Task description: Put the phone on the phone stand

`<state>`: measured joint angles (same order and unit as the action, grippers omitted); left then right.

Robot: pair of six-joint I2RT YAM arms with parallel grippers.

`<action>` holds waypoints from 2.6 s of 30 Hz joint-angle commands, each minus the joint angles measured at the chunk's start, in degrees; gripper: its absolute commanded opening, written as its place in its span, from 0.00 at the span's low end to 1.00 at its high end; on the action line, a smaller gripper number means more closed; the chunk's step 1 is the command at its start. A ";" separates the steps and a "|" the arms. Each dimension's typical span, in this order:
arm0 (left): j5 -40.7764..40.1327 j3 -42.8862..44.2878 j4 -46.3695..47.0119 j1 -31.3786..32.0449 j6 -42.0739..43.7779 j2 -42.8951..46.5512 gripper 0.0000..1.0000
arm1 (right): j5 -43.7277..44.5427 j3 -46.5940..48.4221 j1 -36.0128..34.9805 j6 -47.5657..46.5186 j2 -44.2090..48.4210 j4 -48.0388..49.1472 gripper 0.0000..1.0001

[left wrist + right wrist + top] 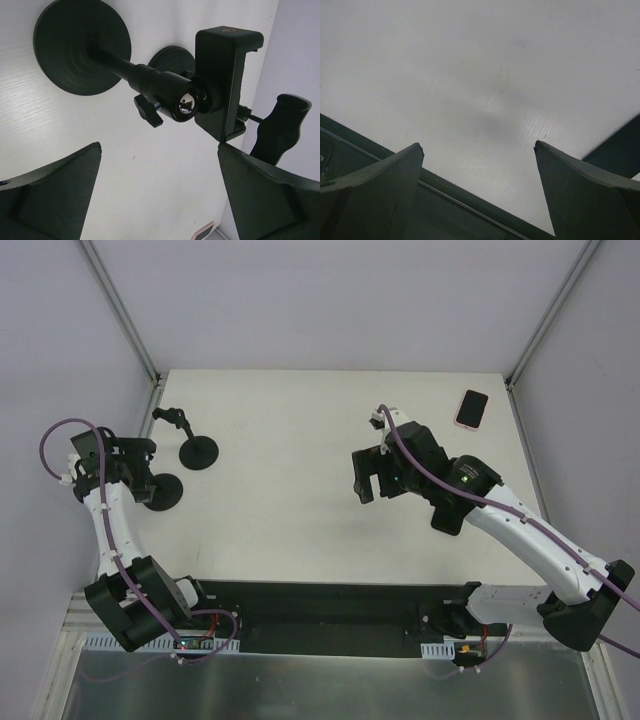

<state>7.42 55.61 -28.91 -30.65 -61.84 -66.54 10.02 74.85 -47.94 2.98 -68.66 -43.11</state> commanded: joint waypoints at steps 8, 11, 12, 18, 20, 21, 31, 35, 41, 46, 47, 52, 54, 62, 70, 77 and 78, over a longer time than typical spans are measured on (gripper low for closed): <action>2.25 2.30 6.30 -1.25 -4.25 -1.74 0.99 | 4.04 -1.46 -0.31 0.00 1.43 2.60 0.96; 3.74 2.65 8.42 -1.16 -5.22 -2.53 0.99 | 4.57 -1.37 -0.40 -0.26 1.08 1.81 0.96; 3.57 2.83 8.51 -1.25 -5.39 -2.63 0.99 | 5.00 -1.37 -0.40 -0.26 1.08 1.80 0.96; 2.95 4.24 8.78 -1.25 -8.98 -5.87 0.87 | 6.76 -1.72 -0.40 -0.52 1.08 1.54 0.96; 4.09 5.02 8.60 -1.25 -10.05 -8.06 0.83 | 6.68 -1.64 -0.40 -0.52 0.73 1.37 0.96; 4.62 5.29 8.60 -1.25 -10.75 -8.68 0.80 | 6.59 -1.55 -0.40 -0.52 0.72 1.36 0.96; 0.67 5.74 5.44 -1.16 -9.17 -8.43 0.49 | 7.56 -1.11 -0.40 -0.43 -0.15 0.75 0.96; -0.56 3.98 4.47 -1.16 -7.42 -3.87 0.37 | 7.12 -0.23 -0.31 -0.26 -1.82 1.01 0.96; 0.93 1.87 4.30 -0.46 -4.52 1.76 0.05 | 5.54 2.66 -0.92 -0.26 -4.90 0.31 0.96; -0.91 1.60 2.54 5.58 -3.11 6.94 0.00 | 6.33 3.37 -1.54 -0.17 -6.04 -0.30 0.96; -1.44 1.78 2.02 6.39 -2.85 7.56 0.00 | 6.33 3.37 -1.80 -0.08 -6.13 -0.48 0.96; 2.68 4.23 -2.64 9.64 -1.88 8.97 0.00 | 6.94 3.55 -1.98 0.44 -7.27 -0.48 0.96; 4.87 4.33 -3.35 12.80 -0.91 9.24 0.00 | 6.94 3.73 -2.24 0.62 -7.71 -0.48 0.96; 8.30 8.62 1.12 35.38 18.79 5.12 0.00 | -1.13 3.73 -2.33 2.02 -9.39 3.11 0.96; 24.32 21.01 -4.55 54.52 46.70 -9.28 0.00 | 0.17 -6.72 -2.07 6.50 -2.28 9.97 0.96; 13.15 26.30 -11.52 65.98 58.94 -15.98 0.00 | -2.19 -27.71 -1.89 13.18 11.61 29.99 0.96; 12.80 25.78 -11.52 66.16 59.20 -15.81 0.00 | -1.68 -29.39 -1.89 13.54 14.15 32.80 0.96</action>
<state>22.52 78.32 -38.70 33.91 -11.55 -83.13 9.47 52.12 -49.98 11.73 -62.57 -25.39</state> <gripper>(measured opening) 0.132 0.961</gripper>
